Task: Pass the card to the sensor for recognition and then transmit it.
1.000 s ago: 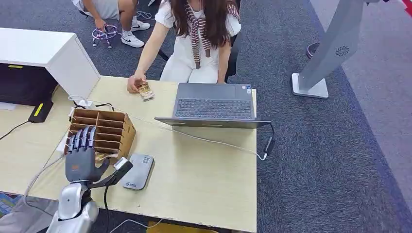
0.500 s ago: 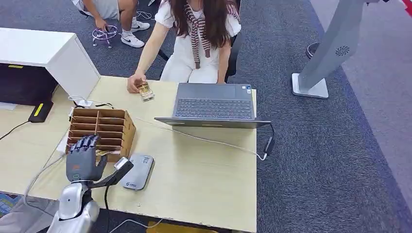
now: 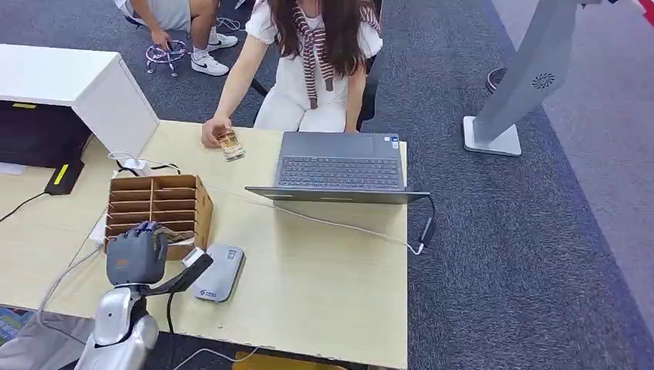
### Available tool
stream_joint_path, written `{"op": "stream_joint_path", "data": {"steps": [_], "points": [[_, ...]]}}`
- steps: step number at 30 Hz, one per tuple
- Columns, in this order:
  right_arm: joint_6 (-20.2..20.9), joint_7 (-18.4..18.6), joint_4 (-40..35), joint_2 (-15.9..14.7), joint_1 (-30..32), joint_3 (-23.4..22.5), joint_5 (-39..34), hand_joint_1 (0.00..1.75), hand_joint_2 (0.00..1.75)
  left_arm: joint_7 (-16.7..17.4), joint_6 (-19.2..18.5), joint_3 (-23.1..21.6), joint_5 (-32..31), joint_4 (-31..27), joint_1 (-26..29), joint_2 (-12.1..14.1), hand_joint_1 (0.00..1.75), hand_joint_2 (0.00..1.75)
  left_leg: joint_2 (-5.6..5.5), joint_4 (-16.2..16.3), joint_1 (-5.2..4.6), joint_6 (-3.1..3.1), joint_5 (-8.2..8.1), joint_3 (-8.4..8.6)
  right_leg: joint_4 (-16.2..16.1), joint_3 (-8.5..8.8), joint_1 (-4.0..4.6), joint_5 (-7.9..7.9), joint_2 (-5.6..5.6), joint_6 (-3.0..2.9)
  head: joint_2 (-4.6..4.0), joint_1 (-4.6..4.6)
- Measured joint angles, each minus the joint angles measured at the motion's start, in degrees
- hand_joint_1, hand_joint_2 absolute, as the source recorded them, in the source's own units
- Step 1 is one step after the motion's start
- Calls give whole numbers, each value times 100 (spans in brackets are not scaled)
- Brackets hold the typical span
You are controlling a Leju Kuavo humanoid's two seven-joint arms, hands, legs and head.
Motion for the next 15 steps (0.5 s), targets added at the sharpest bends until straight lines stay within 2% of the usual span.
{"op": "stream_joint_path", "data": {"steps": [8, 15], "points": [[0, -4, 0, 0, -3, 98, 0, 0, 0, -171, -9, -105, 175, -105, 4, -11, 175, 175, -2, 0, 0, 0, 0, 0, 0, 1, 0, 0, -3, 0, 0, 2], [0, -4, 2, 0, -4, 133, 0, 0, 0, -175, -26, -201, 199, -278, 5, -31, 175, 175, 0, 0, 0, 0, 0, 0, 0, 0, 0, 1, -1, 0, 0, 0]]}}
